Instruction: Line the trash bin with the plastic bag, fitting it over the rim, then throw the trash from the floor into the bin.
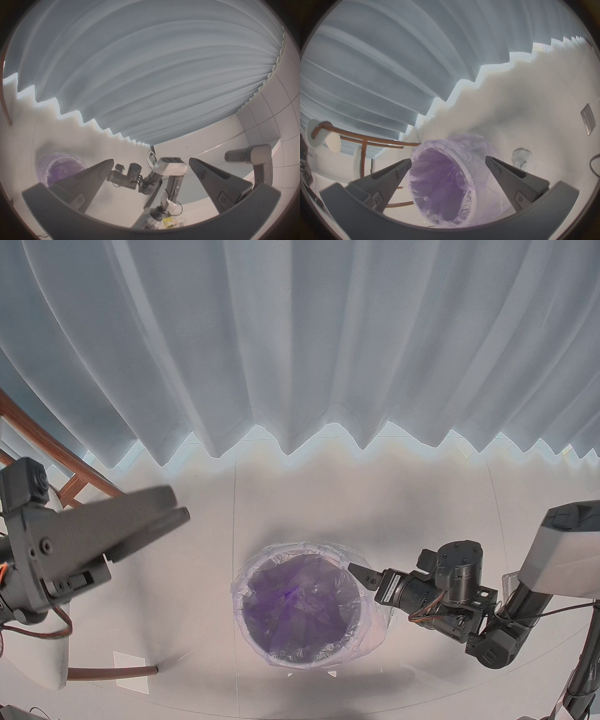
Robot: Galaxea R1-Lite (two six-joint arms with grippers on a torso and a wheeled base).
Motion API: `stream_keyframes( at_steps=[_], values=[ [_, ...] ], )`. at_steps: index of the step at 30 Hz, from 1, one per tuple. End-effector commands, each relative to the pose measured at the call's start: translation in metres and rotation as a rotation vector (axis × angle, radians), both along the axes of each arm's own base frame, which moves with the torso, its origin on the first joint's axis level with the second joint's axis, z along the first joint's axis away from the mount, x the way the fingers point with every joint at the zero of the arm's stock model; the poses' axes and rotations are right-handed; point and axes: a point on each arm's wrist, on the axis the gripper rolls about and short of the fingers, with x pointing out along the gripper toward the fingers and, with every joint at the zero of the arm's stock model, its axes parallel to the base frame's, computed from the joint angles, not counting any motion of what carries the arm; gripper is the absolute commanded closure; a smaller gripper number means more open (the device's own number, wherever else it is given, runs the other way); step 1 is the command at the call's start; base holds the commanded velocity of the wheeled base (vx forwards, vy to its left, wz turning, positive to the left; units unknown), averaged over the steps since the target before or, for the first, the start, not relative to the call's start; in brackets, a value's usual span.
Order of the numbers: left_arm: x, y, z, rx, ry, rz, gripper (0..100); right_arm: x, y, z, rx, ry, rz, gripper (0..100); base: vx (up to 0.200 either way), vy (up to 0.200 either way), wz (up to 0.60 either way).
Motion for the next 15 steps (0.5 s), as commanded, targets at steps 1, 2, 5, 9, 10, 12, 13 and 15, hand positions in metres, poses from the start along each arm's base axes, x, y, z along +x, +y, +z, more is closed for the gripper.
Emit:
stream_keyframes(
  at_steps=[1,2,5,9,10,12,13,15],
  values=[
    [0.004,0.008,0.014,-0.045,-0.034,0.052,0,-0.015,-0.011,0.031,0.067,-0.043,-0.004,0,0.000,0.000,0.00],
    [0.004,0.008,0.014,-0.049,-0.036,0.053,0,-0.016,-0.012,0.030,0.065,-0.041,-0.004,0,0.000,0.000,0.00],
    [0.004,0.009,0.017,-0.095,-0.019,0.043,0,-0.019,-0.014,0.027,0.064,-0.024,-0.008,0,-0.200,0.000,0.00],
    [0.002,0.009,0.017,-0.120,0.020,0.032,0,-0.018,-0.013,0.025,0.061,-0.017,-0.008,0,-0.200,0.000,0.00],
    [0.003,0.009,0.016,-0.119,0.021,0.032,0,-0.018,-0.013,0.025,0.061,-0.017,-0.008,0,-0.200,0.000,0.00],
    [0.002,0.009,0.017,-0.120,0.021,0.031,0,-0.017,-0.012,0.024,0.060,-0.016,-0.008,0,-0.200,0.000,0.00],
    [0.002,0.009,0.017,-0.120,0.020,0.032,0,-0.017,-0.012,0.023,0.059,-0.014,-0.008,0,-0.200,0.000,0.00],
    [0.002,0.009,0.016,-0.119,0.018,0.032,0,-0.014,-0.012,0.019,0.049,-0.008,-0.010,0,-0.200,0.000,0.00]
  ],
)
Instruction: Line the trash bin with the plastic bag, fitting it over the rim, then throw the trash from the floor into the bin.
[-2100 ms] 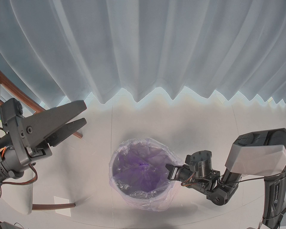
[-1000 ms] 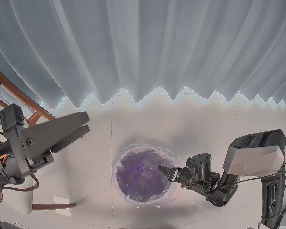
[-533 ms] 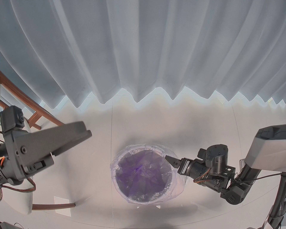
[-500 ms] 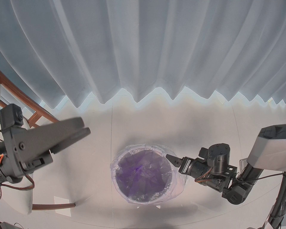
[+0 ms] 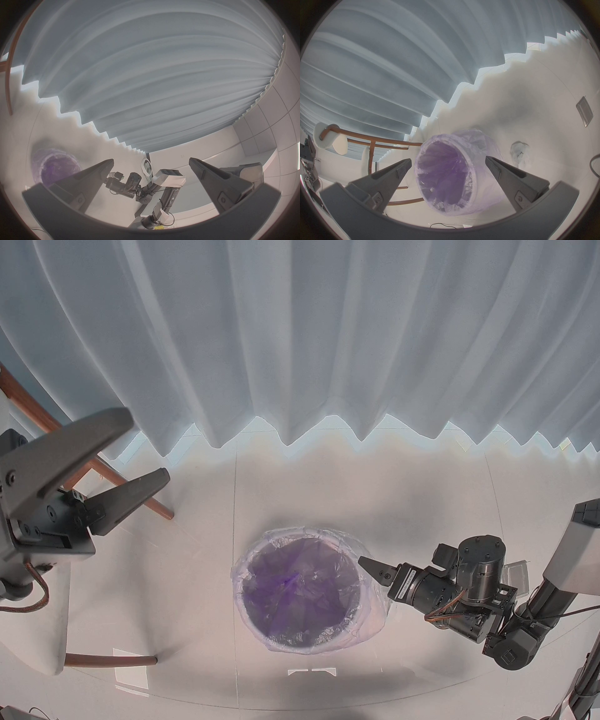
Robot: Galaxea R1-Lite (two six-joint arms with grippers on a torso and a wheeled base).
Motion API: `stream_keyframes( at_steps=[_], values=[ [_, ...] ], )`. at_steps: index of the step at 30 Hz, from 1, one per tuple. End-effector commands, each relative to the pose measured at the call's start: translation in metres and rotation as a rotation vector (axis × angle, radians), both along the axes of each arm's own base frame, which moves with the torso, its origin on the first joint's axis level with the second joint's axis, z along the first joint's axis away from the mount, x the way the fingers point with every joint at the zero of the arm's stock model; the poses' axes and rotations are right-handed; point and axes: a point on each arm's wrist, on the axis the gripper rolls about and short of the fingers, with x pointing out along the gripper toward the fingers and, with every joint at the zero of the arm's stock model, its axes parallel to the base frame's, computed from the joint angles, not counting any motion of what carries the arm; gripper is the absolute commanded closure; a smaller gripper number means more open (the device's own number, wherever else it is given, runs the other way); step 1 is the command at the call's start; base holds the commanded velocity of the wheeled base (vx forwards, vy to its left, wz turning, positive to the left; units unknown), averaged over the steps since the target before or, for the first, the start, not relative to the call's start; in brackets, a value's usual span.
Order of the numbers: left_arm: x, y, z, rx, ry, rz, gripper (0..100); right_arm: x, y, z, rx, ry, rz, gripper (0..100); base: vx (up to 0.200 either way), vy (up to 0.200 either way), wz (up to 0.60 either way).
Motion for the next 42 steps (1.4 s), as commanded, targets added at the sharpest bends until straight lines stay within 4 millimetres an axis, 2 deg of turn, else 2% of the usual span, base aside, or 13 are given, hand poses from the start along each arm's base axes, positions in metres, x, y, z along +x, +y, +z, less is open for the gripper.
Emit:
stream_keyframes(
  at_steps=[1,10,20,24,32,36,42],
  values=[
    [-0.001,0.000,0.000,0.000,-0.002,0.001,0,0.004,0.002,-0.005,-0.010,0.005,-0.001,0,-0.200,0.000,0.00],
    [-0.001,0.001,0.000,0.003,-0.010,0.003,0,0.013,-0.001,-0.006,-0.010,0.003,-0.024,0,-0.200,0.000,0.00],
    [-0.002,0.001,0.001,0.001,-0.015,0.002,0,0.056,-0.022,0.016,0.014,0.009,-0.109,0,-0.200,0.000,0.00],
    [-0.002,0.001,0.001,0.000,-0.018,0.000,0,0.063,-0.028,0.021,0.016,0.006,-0.124,0,-0.150,0.000,0.00],
    [-0.002,0.001,0.003,-0.007,-0.018,-0.002,0,0.087,-0.049,0.014,-0.118,0.016,-0.183,0,0.000,0.000,0.00],
    [0.000,0.000,0.002,-0.007,-0.013,0.001,0,0.094,-0.054,0.014,-0.139,0.008,-0.202,0,0.000,-0.200,0.00],
    [-0.001,0.001,0.003,-0.008,-0.020,0.003,0,0.113,-0.056,-0.006,-0.304,-0.023,-0.238,0,0.000,-0.200,0.00]
  ],
)
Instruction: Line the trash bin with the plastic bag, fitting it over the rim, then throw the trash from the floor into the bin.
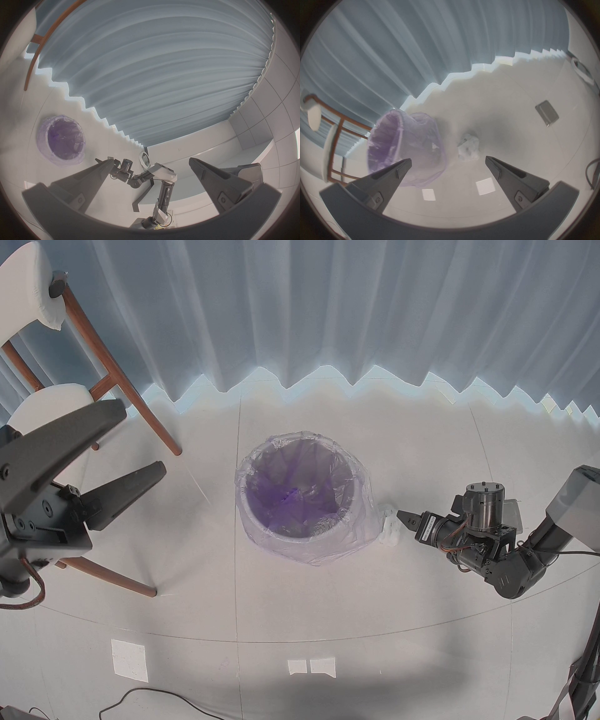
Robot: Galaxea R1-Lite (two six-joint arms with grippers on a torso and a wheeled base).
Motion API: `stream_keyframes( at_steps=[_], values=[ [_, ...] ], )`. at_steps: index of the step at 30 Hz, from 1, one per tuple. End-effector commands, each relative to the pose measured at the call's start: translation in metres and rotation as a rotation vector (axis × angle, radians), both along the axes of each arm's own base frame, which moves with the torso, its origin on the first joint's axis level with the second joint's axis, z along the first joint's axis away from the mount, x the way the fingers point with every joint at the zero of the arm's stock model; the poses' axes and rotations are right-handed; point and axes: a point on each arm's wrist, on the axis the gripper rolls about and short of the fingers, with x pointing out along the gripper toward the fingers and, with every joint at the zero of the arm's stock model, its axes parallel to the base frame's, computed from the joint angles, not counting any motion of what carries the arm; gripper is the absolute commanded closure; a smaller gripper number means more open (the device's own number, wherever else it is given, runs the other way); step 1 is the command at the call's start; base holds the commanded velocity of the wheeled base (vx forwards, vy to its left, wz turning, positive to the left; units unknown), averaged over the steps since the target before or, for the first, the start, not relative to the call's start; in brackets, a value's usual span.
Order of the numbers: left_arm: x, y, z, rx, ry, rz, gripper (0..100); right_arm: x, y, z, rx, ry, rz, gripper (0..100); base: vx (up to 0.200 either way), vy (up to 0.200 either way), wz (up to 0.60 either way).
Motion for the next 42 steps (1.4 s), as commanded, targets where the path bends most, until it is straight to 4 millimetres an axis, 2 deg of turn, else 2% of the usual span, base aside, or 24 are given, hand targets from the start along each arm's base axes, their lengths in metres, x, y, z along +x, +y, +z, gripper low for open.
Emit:
stream_keyframes(
  at_steps=[1,9,16,25,29,31,34,42],
  values=[
    [-0.001,0.000,0.001,-0.003,-0.005,0.000,0,0.017,-0.001,-0.021,-0.080,0.014,-0.028,0,0.000,-0.200,0.00],
    [0.002,0.005,0.005,-0.009,-0.019,0.034,0,0.027,0.002,-0.024,-0.078,0.012,-0.026,0,0.000,-0.200,0.00],
    [0.003,0.008,0.010,-0.020,-0.036,0.057,0,0.036,0.006,-0.031,-0.063,0.078,-0.014,0,0.000,-0.200,0.00],
    [-0.002,0.011,0.013,-0.035,-0.034,0.047,0,0.043,0.017,-0.063,-0.104,0.131,0.021,0,0.000,-0.022,0.00],
    [0.001,0.016,0.016,-0.052,-0.027,0.081,0,0.042,0.029,-0.073,-0.094,0.147,0.061,0,0.000,0.000,0.00],
    [0.001,0.017,0.018,-0.052,-0.030,0.079,0,0.044,0.038,-0.086,-0.092,0.160,0.085,0,0.000,0.000,0.00],
    [0.003,0.020,0.018,-0.046,-0.036,0.082,0,0.051,0.049,-0.095,-0.092,0.153,0.100,0,0.000,0.000,0.00],
    [0.009,0.027,0.016,-0.016,-0.034,0.083,0,0.068,0.072,-0.100,-0.095,0.153,0.130,0,0.000,0.000,0.00]
  ],
)
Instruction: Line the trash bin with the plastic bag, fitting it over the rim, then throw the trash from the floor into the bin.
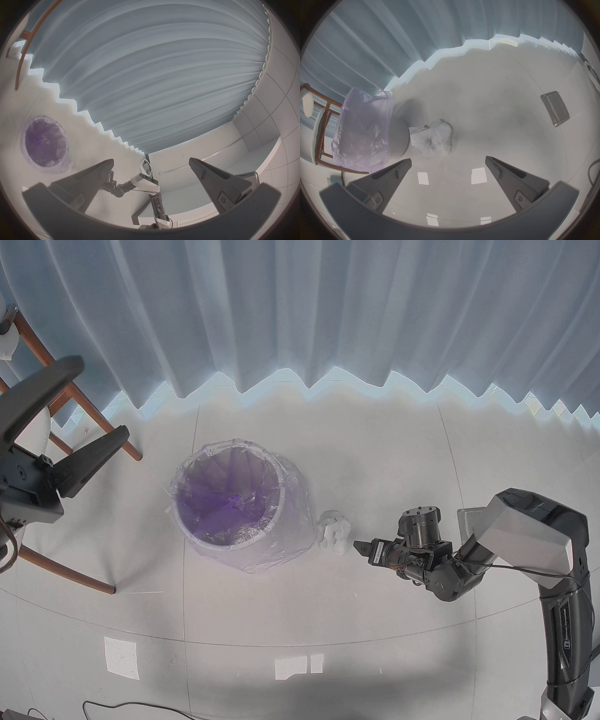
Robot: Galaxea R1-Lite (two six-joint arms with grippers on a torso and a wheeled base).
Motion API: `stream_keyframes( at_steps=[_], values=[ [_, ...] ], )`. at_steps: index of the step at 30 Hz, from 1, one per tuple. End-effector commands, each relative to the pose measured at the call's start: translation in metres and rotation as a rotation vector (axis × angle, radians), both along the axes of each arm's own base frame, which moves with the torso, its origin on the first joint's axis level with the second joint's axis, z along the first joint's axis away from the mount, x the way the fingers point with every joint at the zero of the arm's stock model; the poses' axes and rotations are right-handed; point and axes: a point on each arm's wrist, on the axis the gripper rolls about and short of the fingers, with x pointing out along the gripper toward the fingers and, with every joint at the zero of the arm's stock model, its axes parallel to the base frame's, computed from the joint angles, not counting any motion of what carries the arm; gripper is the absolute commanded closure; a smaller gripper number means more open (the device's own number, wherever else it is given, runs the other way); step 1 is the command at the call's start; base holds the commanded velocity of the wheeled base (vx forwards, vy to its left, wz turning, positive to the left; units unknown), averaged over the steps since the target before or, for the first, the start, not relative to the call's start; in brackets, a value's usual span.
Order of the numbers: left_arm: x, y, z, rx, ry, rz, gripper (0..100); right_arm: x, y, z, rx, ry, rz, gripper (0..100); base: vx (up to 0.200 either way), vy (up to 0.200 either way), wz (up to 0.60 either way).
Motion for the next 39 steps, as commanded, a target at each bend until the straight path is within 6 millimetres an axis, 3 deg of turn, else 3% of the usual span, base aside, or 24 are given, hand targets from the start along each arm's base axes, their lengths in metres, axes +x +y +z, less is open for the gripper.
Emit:
stream_keyframes(
  at_steps=[1,12,21,32,39],
  values=[
    [0.005,0.004,-0.001,0.015,0.005,0.010,0,0.009,0.019,-0.016,-0.014,0.034,0.028,0,0.000,0.000,0.00],
    [0.008,0.007,-0.003,0.027,0.009,0.020,0,0.029,0.042,-0.038,-0.022,0.052,0.048,0,0.000,0.000,0.00],
    [0.013,0.010,-0.004,0.038,0.018,0.022,0,0.040,0.055,-0.039,0.002,0.012,0.060,0,0.000,0.000,0.00],
    [0.023,0.013,-0.008,0.053,0.038,0.041,0,0.036,0.064,-0.036,0.004,0.008,0.079,0,0.164,0.000,0.00],
    [0.021,0.012,-0.009,0.056,0.037,0.033,0,0.034,0.069,-0.039,0.004,0.013,0.089,0,0.000,0.000,0.00]
  ],
)
